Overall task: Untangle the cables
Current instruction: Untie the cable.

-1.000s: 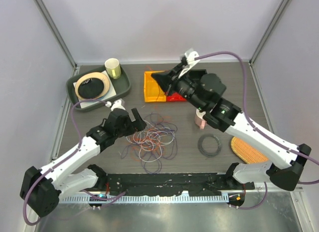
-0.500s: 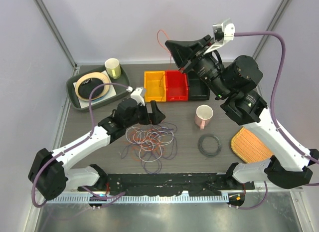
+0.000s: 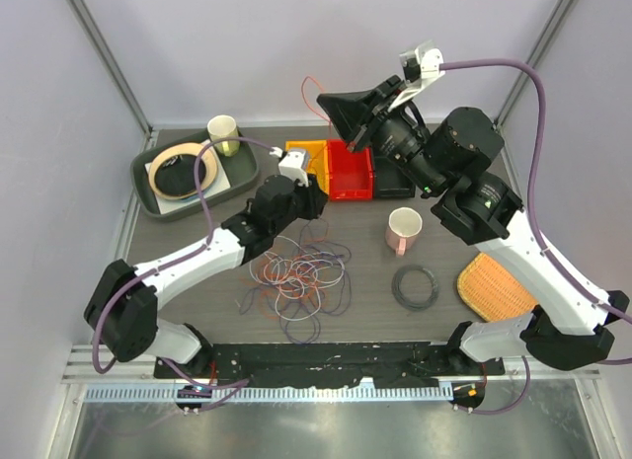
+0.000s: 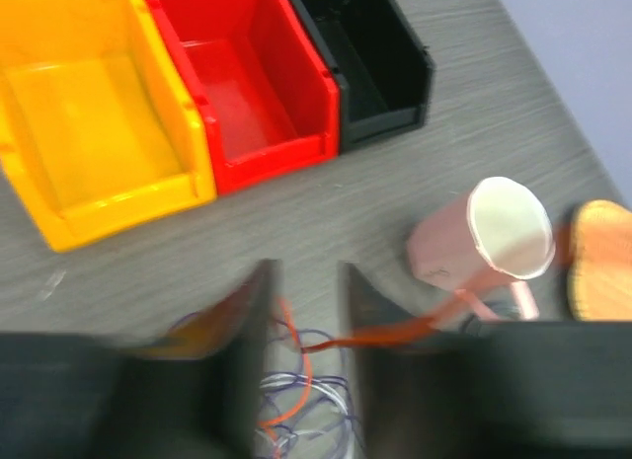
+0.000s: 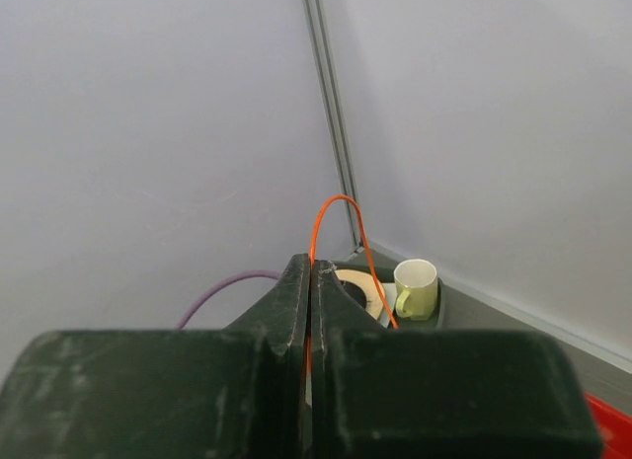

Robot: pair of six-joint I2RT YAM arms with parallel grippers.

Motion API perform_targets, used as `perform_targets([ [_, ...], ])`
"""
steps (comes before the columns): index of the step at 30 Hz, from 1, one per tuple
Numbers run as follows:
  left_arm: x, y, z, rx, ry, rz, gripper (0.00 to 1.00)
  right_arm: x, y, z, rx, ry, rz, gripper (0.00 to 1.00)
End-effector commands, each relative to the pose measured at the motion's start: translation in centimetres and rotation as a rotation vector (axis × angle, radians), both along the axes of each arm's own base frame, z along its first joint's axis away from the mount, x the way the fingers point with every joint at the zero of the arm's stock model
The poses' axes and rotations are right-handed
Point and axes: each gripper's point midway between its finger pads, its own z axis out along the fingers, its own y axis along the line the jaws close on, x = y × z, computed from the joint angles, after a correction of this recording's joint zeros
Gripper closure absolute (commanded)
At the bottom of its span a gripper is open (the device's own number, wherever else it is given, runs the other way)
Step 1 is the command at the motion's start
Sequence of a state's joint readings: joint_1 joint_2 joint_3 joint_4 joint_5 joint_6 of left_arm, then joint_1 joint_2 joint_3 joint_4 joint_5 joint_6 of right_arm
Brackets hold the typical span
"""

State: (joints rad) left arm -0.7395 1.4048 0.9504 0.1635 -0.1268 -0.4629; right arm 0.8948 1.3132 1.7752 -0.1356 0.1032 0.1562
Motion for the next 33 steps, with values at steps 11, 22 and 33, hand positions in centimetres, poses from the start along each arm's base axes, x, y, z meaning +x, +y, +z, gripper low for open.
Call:
perform_targets([
  [11,0.7,7.2,18.9,-0.135,-0.313,0.315,1.00,5.0,-7.2,-7.7,-0.200,0.096,-0.493,0.99],
  [22,3.9,6.6,27.2,-0.070,-0.409,0.375,1.00,7.9,-5.6,-11.3,-0.235,0.094,-0.540,0.99],
  [33,3.0,5.5,30.0,-0.117,-0.418,0.244,1.00,7.0,-1.6,-17.8,-0.326,0.090,-0.182,0.94],
])
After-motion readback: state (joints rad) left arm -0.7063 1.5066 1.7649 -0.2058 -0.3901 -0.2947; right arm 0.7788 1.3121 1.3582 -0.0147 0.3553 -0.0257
